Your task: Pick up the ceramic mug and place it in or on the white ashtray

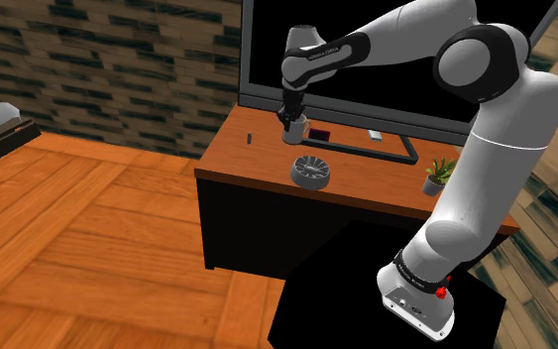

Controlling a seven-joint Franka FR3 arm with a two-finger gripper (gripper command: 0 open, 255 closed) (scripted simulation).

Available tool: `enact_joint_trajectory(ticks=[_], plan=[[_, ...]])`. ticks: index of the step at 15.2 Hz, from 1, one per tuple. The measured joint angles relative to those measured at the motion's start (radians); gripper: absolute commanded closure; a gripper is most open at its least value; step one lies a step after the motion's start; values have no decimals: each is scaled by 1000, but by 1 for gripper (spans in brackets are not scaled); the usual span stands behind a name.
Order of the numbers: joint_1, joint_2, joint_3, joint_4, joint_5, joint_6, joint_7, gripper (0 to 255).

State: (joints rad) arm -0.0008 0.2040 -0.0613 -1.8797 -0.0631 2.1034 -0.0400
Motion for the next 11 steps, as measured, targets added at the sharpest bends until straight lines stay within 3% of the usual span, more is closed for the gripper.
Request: enact_joint_trajectory(ticks=[11], plan=[[1,-46,0,92,1,-137,-8,255]])
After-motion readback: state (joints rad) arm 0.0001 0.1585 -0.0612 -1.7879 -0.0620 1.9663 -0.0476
